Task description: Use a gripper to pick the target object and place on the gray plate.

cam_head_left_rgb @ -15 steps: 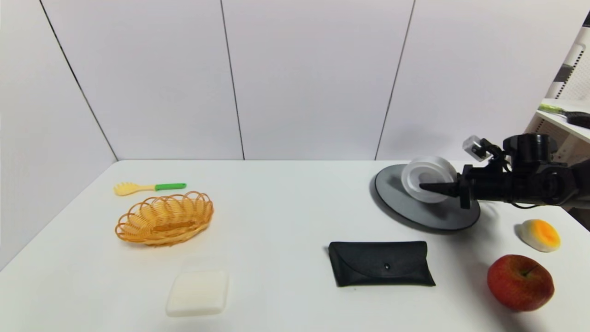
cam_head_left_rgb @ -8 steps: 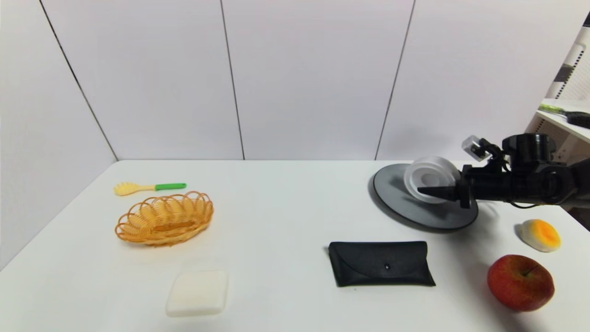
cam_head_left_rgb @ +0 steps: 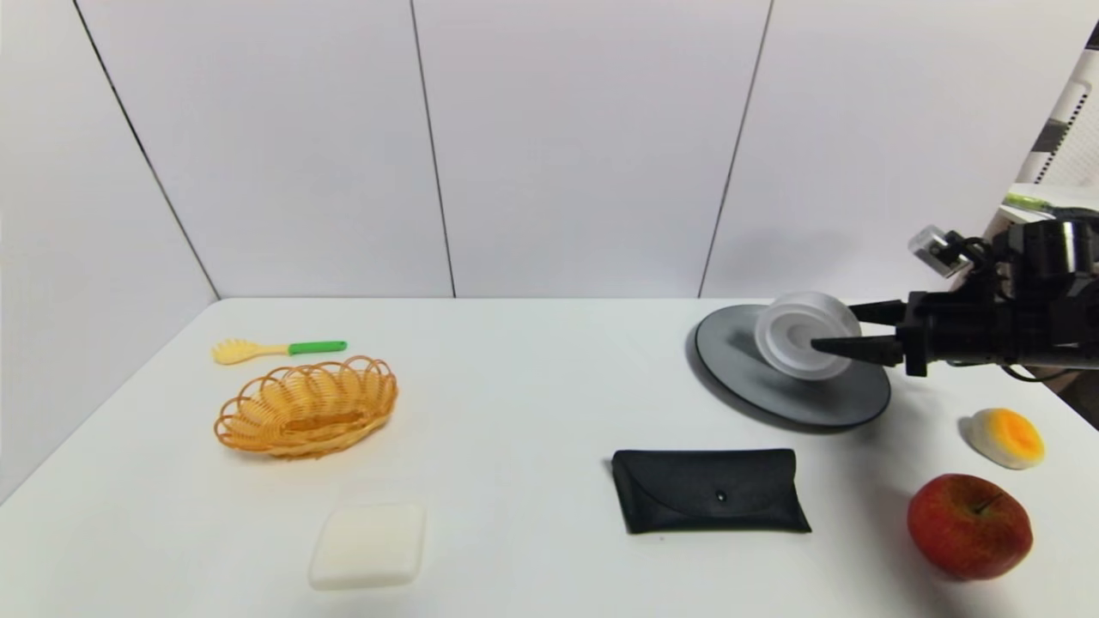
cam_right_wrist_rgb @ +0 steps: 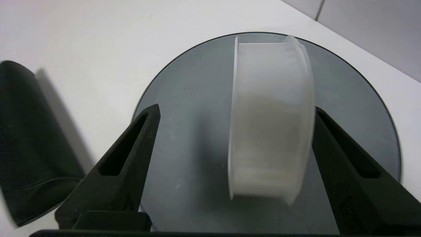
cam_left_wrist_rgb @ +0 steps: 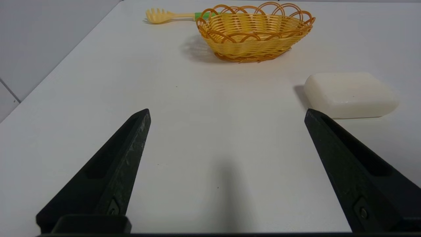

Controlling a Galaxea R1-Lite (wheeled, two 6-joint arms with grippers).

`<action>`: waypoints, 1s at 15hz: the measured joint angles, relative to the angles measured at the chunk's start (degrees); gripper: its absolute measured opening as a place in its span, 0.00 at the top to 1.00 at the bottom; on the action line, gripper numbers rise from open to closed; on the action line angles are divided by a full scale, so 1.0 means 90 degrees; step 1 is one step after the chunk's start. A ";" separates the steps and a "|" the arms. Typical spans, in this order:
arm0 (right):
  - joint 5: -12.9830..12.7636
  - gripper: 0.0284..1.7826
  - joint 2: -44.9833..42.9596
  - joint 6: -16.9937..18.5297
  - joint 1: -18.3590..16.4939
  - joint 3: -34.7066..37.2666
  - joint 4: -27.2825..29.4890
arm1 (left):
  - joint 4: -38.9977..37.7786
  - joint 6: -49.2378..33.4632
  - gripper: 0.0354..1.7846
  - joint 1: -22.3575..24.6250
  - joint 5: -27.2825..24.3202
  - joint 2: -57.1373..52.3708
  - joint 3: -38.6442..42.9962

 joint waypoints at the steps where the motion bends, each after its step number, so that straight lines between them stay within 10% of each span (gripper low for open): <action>1: 0.0000 0.14 -0.0282 0.0008 -0.0122 0.0003 0.0302 | -0.0003 0.0000 0.06 0.0000 0.0000 0.0000 0.0000; 9: -0.0196 0.08 -0.3423 0.0576 -0.1218 0.0817 0.2066 | -0.0003 0.0000 0.06 0.0000 0.0003 0.0000 0.0000; 15: -0.2171 0.06 -0.5910 0.2120 -0.1059 0.2242 0.2020 | 0.0000 0.0000 0.06 0.0000 0.0000 0.0000 0.0000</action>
